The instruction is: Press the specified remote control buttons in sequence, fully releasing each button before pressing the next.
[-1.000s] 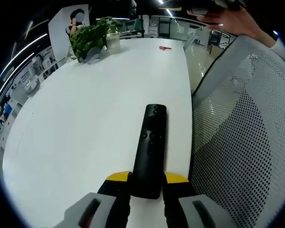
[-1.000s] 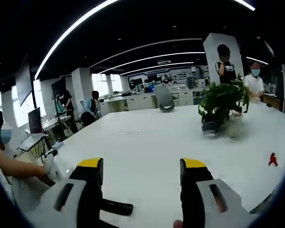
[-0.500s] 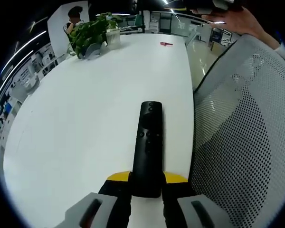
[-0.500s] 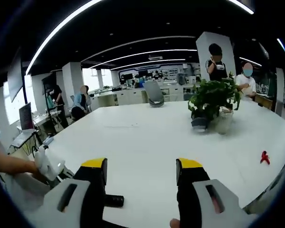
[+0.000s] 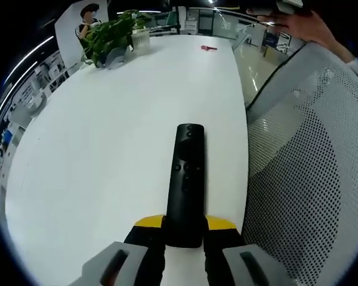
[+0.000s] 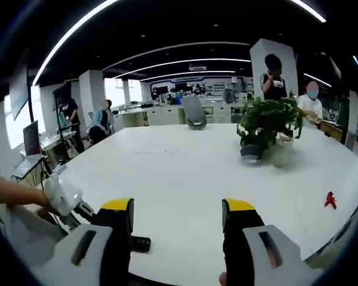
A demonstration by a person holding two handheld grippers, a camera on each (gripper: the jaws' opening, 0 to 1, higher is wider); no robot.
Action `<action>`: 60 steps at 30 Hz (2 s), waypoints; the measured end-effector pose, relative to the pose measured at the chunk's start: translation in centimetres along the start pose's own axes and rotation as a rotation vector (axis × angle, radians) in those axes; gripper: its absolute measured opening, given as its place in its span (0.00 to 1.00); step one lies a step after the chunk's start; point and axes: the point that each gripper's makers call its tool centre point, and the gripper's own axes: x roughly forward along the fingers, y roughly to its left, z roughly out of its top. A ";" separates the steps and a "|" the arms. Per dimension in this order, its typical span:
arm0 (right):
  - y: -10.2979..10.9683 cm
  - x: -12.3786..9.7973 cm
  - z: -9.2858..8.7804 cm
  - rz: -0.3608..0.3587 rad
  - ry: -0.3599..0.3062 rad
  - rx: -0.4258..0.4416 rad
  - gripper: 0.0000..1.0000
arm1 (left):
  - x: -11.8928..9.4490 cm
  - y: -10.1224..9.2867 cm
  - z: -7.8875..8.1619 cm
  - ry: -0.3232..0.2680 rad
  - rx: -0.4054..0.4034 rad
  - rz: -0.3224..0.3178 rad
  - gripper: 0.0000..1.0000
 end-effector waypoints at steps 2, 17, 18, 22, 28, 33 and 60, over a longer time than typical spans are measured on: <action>-0.1 0.0 0.1 -0.004 -0.004 0.003 0.60 | 0.0 0.7 0.0 0.007 0.001 0.002 0.23; -0.4 0.1 -0.4 -0.016 0.018 0.000 0.59 | 0.1 6.7 0.8 0.027 0.013 0.069 0.23; -0.4 0.1 -0.3 -0.018 0.017 -0.001 0.59 | 0.1 7.3 0.8 0.028 0.012 0.078 0.23; -0.5 0.2 -0.4 -0.021 0.022 0.002 0.59 | -0.1 8.8 1.0 0.031 0.013 0.092 0.23; -0.8 0.1 -0.4 -0.033 0.020 0.011 0.57 | -0.2 10.9 1.4 0.044 0.036 0.112 0.23; -1.0 0.0 -0.4 -0.043 0.016 0.010 0.57 | -0.3 12.4 1.9 0.056 0.046 0.124 0.23; -1.3 0.3 -1.3 -0.049 0.062 0.031 0.53 | -0.2 21.2 3.8 0.133 0.144 0.237 0.23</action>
